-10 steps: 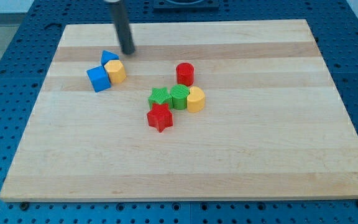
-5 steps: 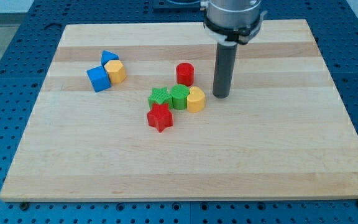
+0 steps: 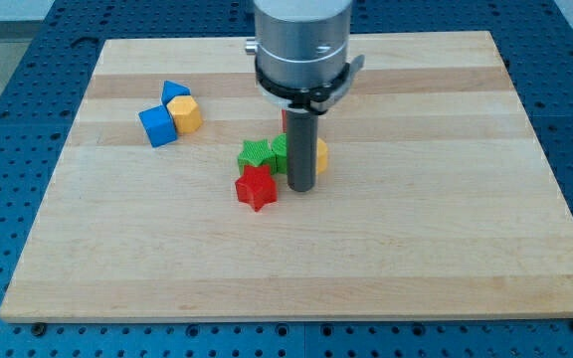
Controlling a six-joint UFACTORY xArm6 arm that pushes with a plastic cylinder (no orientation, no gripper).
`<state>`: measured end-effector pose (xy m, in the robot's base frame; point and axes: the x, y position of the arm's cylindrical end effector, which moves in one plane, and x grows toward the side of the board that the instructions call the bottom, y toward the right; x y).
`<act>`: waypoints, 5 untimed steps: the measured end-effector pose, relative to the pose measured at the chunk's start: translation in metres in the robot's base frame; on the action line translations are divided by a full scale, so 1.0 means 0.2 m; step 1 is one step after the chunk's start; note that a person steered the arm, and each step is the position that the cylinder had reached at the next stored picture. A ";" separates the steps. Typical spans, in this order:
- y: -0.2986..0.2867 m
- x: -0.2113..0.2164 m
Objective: Move the yellow heart towards the top left of the board
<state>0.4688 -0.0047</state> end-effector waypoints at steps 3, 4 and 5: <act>0.21 -0.35; 0.22 -0.42; 0.34 -0.45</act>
<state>0.3796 0.0642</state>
